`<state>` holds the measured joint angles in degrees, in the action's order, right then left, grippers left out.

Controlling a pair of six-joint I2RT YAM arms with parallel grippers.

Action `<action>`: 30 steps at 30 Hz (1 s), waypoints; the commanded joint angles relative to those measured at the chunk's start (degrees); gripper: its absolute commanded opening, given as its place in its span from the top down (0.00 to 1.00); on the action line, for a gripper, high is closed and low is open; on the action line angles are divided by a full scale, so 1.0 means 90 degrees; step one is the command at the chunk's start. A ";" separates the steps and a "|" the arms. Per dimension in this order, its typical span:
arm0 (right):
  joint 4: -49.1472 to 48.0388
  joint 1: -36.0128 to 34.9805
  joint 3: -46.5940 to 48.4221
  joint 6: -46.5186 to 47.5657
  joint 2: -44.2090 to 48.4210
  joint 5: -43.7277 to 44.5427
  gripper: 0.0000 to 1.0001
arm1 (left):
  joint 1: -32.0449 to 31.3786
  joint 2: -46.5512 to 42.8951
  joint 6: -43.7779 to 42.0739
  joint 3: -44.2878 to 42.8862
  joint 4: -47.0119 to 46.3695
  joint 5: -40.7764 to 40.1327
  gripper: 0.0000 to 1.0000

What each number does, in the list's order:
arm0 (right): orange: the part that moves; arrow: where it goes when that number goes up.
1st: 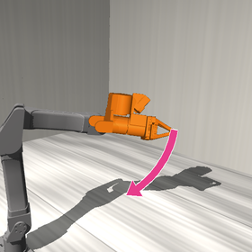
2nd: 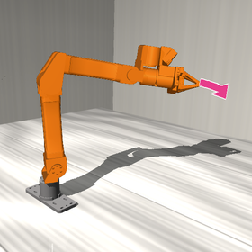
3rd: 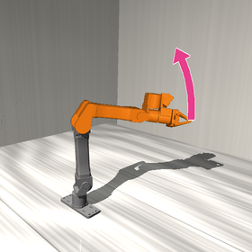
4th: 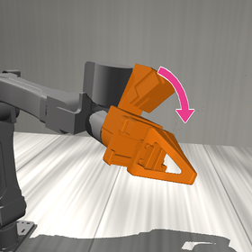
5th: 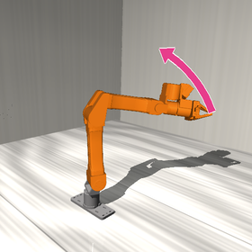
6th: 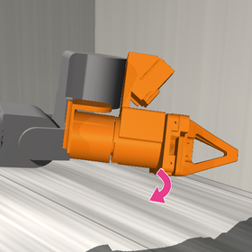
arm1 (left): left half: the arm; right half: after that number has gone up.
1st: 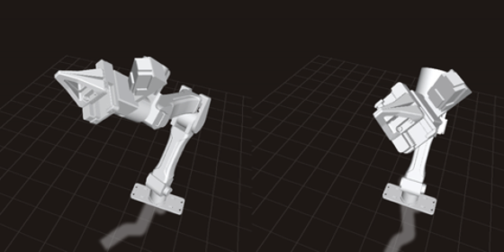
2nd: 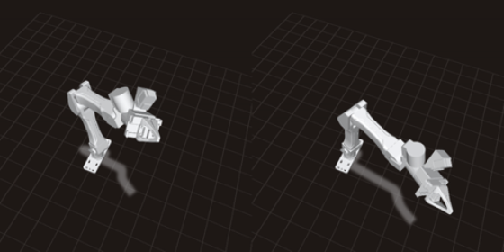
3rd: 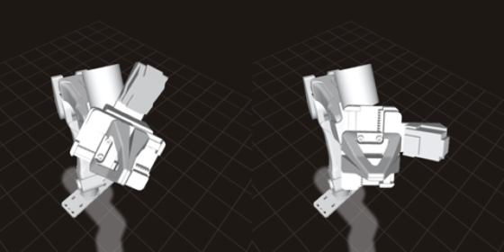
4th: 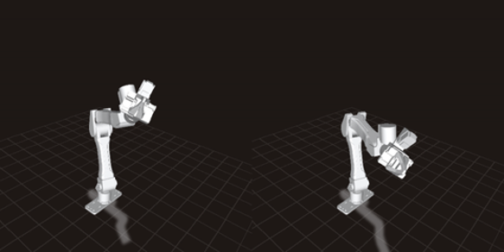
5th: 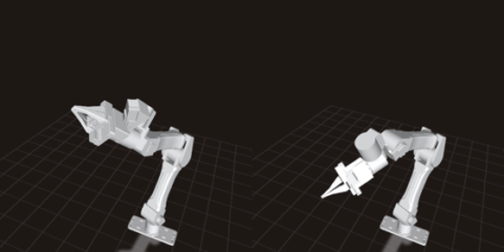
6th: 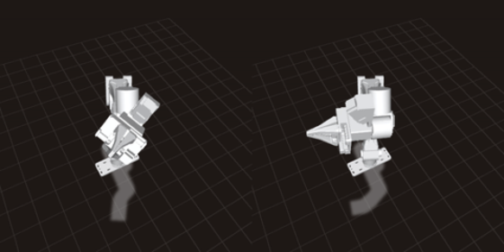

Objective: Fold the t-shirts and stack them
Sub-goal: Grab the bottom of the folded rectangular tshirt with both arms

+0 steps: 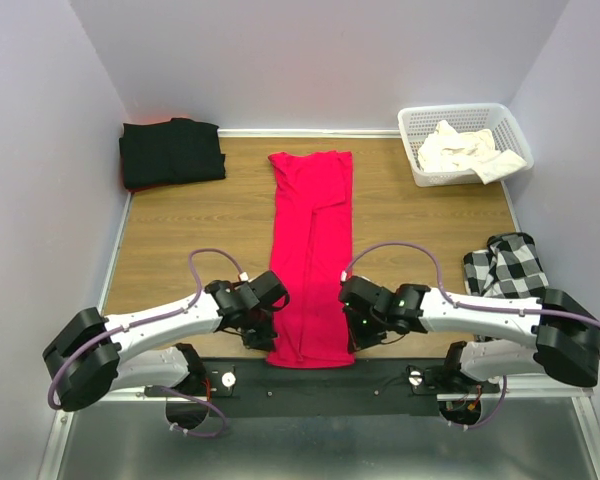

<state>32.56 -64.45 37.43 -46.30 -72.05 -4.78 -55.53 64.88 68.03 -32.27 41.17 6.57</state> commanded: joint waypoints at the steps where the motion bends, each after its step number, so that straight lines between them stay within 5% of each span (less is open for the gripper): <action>1: 0.0465 -0.0037 0.0585 0.0076 0.0232 0.0432 0.99 | -0.0071 -0.0080 0.0039 -0.0642 0.0503 -0.0680 1.00; 8: 0.0738 -0.0046 0.1211 0.0223 0.0174 0.1496 0.99 | -0.0032 0.0261 -0.0039 -0.1482 0.0768 -0.1510 1.00; 18: 0.0836 0.0002 0.1817 0.0262 -0.0314 0.2873 0.99 | 0.1120 0.0925 -0.0966 -0.2585 0.0622 -0.2048 1.00; 30: 0.0319 0.1417 0.2520 0.1286 -0.1271 0.3324 0.99 | 0.1882 0.2174 -0.2274 -0.3668 0.0065 -0.2058 1.00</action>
<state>38.22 -56.36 56.93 -40.34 -80.42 21.69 -40.05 80.55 53.19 -60.84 44.56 -9.82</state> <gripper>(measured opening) 0.014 0.014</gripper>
